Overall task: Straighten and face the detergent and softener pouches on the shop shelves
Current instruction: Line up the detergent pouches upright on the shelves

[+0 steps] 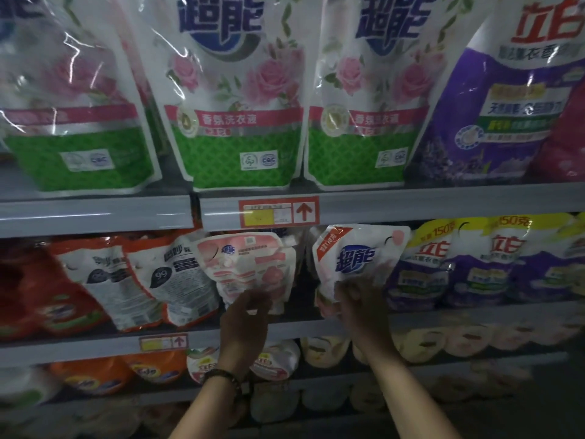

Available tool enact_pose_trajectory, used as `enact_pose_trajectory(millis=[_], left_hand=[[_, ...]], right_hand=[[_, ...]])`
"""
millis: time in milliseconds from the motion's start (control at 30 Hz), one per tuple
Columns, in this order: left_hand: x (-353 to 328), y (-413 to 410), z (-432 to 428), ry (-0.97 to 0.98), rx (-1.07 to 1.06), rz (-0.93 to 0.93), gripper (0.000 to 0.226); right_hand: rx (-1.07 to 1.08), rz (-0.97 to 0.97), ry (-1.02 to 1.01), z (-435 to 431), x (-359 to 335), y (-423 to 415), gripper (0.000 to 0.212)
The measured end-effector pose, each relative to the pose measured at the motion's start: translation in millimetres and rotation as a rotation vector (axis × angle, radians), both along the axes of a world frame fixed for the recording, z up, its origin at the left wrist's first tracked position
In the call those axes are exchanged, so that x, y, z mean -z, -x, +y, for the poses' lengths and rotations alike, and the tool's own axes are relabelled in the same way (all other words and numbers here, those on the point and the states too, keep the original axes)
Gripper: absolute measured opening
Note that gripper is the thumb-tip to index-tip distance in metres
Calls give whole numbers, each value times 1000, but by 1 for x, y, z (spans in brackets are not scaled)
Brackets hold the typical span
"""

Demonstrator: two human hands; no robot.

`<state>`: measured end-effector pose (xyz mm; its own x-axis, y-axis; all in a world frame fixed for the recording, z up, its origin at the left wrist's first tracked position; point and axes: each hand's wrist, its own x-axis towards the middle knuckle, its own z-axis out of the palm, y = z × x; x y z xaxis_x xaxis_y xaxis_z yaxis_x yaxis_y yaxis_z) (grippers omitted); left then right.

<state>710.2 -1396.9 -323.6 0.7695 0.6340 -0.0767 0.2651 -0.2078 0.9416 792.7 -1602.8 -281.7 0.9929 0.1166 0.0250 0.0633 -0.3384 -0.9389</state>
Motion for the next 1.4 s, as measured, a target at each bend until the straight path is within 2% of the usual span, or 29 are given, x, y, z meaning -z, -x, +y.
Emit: enact_pose_trajectory(millis=[100, 267, 333, 433, 567, 633, 767, 1033, 1333, 1400], left_hand=[[3, 10, 21, -23, -2, 26, 7], [-4, 21, 40, -74, -117, 18, 9], [-12, 20, 42, 26, -209, -26, 20], [-20, 20, 49, 38, -265, -64, 36], [-30, 22, 52, 32, -252, -50, 56], [-36, 20, 52, -12, -235, -30, 62], [-43, 15, 56, -41, -206, -30, 52], [-42, 14, 63, -40, -162, -57, 30], [-38, 18, 85, -235, -94, -14, 8], [-38, 17, 89, -252, -89, -3, 13]], right_hand=[[-7, 67, -100, 20, -1, 13, 38], [-43, 117, -143, 46, -7, 28, 22], [-86, 113, -122, 54, -11, 32, 18], [-155, 87, -79, 61, -15, 32, 31], [-244, 92, -86, 70, -15, 28, 11], [-271, 96, -98, 72, -19, 26, 11], [-335, 130, -154, 75, -21, 24, 17], [-377, 150, -109, 84, -16, 32, 41], [-353, 120, -136, 109, -24, 45, 47], [-337, 110, -122, 116, -25, 47, 53]])
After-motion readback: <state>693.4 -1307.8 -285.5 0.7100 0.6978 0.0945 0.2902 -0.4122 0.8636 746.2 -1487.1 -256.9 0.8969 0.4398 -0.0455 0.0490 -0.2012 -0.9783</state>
